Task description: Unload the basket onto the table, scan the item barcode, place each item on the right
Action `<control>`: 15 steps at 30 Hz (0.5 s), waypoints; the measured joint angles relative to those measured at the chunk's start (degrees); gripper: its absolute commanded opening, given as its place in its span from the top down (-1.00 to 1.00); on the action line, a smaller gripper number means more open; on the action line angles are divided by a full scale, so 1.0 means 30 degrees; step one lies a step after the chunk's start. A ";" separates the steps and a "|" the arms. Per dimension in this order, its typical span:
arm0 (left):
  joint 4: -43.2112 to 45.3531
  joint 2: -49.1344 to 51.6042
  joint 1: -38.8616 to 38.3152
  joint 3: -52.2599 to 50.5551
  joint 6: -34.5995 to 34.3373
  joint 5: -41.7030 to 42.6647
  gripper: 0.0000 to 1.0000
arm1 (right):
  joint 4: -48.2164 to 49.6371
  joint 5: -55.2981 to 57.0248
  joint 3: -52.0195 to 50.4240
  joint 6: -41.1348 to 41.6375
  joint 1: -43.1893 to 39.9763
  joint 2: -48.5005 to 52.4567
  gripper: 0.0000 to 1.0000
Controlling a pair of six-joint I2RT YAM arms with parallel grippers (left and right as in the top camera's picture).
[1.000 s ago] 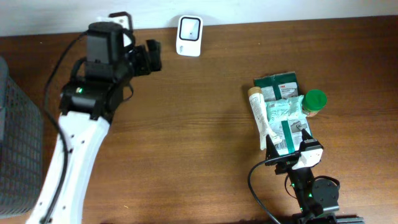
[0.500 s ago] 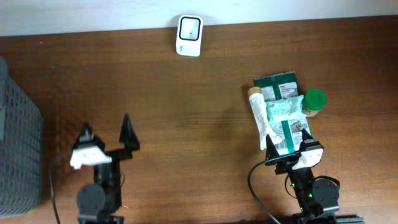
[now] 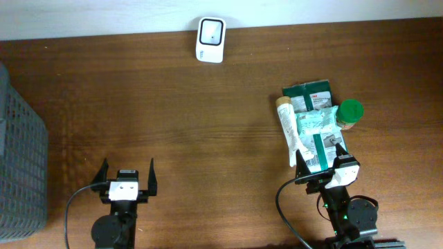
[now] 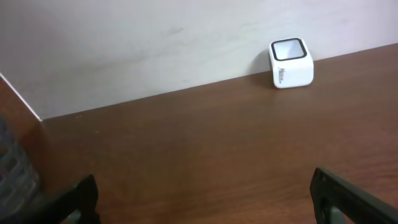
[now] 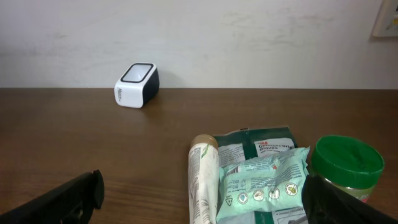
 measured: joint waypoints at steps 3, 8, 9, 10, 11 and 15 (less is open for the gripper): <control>0.0000 0.0000 0.0000 0.0000 0.0168 0.0022 -0.98 | 0.0000 -0.0007 0.0000 0.0000 0.0000 0.0000 -0.96; 0.0000 0.0000 0.0000 0.0000 0.0175 0.0051 -0.98 | 0.0000 -0.0007 0.0000 0.0007 0.0000 0.0000 -0.96; 0.0000 0.0000 0.0000 0.0000 0.0175 0.0058 -0.98 | 0.0000 -0.0007 0.0000 -0.0007 0.0000 0.0000 -0.96; 0.0000 0.0000 0.0000 0.0000 0.0175 0.0058 -0.98 | 0.0000 0.0000 0.0000 0.0000 0.0000 0.0000 -0.96; 0.0000 0.0000 0.0000 0.0000 0.0175 0.0058 -0.98 | 0.0000 -0.0007 0.0000 0.0000 0.0000 0.0000 -0.96; 0.0007 0.0000 0.0000 0.0000 0.0175 0.0058 -0.98 | 0.0000 0.0000 0.0000 0.0000 0.0000 0.0000 -0.96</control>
